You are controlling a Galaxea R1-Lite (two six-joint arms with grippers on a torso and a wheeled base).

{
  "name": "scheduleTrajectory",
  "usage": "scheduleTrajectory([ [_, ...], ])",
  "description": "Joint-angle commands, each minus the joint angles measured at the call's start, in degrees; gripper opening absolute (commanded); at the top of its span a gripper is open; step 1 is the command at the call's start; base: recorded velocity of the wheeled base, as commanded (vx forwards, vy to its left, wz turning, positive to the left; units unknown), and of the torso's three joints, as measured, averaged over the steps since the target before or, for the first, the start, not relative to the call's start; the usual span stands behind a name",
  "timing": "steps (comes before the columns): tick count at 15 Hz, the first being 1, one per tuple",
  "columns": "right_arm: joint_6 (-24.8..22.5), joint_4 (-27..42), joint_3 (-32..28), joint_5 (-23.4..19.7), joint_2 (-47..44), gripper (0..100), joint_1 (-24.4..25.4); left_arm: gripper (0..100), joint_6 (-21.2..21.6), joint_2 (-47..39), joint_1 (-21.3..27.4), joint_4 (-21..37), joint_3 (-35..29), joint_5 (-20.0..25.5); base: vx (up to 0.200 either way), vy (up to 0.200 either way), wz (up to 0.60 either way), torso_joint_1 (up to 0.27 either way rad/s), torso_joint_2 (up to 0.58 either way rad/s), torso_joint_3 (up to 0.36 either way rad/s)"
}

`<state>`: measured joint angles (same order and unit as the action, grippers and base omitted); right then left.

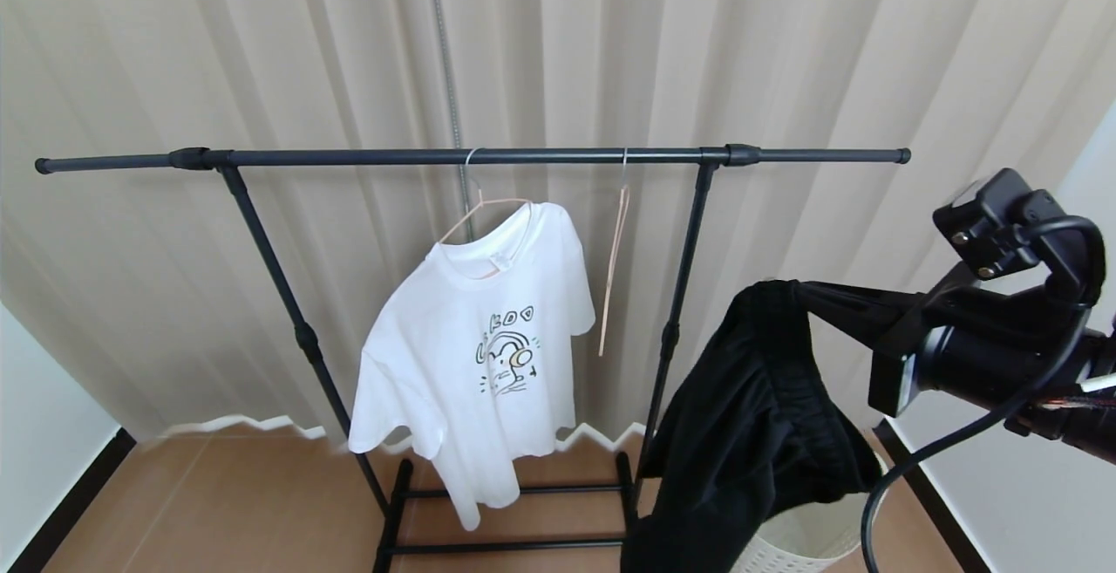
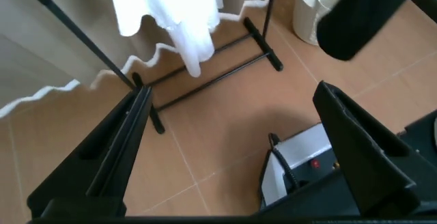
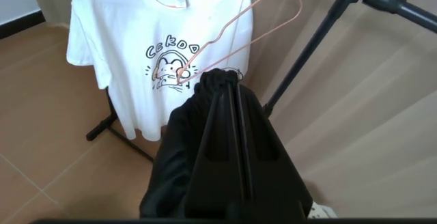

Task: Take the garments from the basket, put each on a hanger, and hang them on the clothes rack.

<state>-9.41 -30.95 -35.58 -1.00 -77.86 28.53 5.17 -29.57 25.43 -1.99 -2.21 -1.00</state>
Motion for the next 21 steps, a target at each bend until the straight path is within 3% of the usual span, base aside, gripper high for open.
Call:
scheduleTrajectory([
  [1, 0.45, -2.89, -0.36, 0.65, -4.05, 0, 0.04, 100, -6.93, -4.97, 0.41, -0.74, -6.58, 2.41, 0.0, 0.0, 0.0, 0.0, 0.0, 0.0],
  [4, 0.53, -5.0, -0.54, 2.32, -4.14, 0, 0.04, 100, -7.37, -16.22, 0.59, -1.79, -12.91, 4.87, 0.0, 0.0, 0.0, 0.0, 0.0, 0.0],
  [9, 3.35, -5.08, -3.18, 6.27, -5.63, 0, 1.01, 100, -12.29, -39.77, 9.11, -15.5, -21.61, 4.16, 0.0, 0.0, 0.0, 0.0, 0.0, 0.0],
  [16, 9.59, -5.17, -10.21, 26.66, -15.13, 0, 9.71, 100, -19.67, -64.64, 16.76, -16.56, -42.35, -4.8, 0.0, 0.0, 0.0, 0.0, 0.0, 0.0],
  [18, 11.7, -5.26, -12.14, 30.0, -17.15, 0, 10.67, 100, -23.01, -69.65, 19.48, -16.56, -47.63, -8.84, 0.0, 0.0, 0.0, 0.0, 0.0, 0.0],
  [21, 12.75, -5.26, -12.76, 30.71, -17.94, 0, 11.82, 100, -26.09, -75.54, 23.09, -16.56, -53.78, -14.64, 0.0, 0.0, 0.0, 0.0, 0.0, 0.0],
])
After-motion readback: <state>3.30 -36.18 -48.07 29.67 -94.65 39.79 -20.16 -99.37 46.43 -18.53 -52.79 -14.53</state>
